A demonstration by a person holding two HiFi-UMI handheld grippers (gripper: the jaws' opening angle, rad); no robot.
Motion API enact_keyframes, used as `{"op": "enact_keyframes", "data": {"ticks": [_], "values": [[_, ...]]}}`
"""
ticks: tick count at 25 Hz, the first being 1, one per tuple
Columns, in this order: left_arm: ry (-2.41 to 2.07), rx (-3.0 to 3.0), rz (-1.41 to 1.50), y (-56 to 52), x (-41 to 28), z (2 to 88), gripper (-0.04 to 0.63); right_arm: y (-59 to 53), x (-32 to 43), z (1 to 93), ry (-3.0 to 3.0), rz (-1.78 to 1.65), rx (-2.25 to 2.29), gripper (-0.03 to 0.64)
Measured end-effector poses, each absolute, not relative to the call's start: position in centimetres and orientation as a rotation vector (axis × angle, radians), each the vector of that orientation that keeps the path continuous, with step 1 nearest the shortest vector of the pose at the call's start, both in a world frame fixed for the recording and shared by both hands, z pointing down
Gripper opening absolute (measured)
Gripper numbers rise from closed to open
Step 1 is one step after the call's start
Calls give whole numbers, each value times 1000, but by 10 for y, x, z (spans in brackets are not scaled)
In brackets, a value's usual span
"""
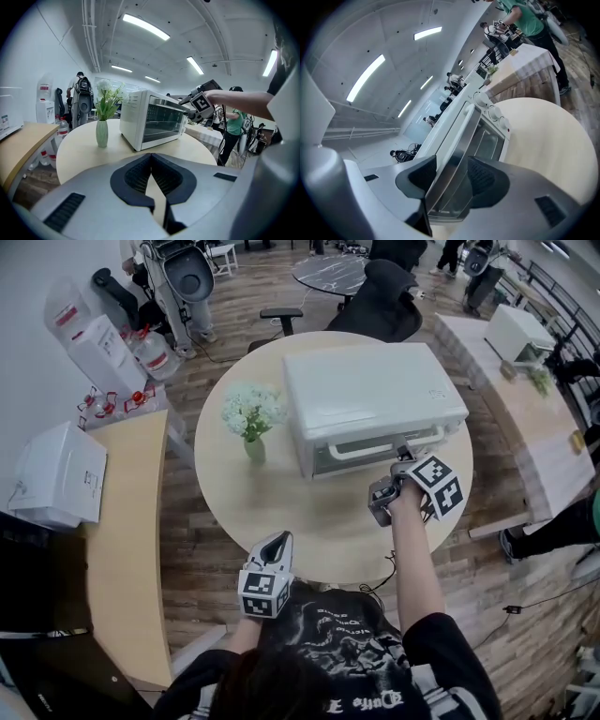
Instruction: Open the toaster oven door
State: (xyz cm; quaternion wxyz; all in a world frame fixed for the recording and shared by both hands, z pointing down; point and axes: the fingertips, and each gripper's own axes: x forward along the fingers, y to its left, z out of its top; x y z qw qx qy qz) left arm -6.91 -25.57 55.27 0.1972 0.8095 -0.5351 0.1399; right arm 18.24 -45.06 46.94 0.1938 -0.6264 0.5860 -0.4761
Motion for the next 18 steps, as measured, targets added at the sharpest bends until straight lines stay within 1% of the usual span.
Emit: {"op": "enact_keyframes", "data": {"ticks": [4,18], "values": [[-1509,2261,386,-259,-74,553,20,-453,182,467,1672,-1322,-1765,190],[-1481,2272,412,-263,-74,558,20,-453,179,467,1693,-1335,-1773,183]]}}
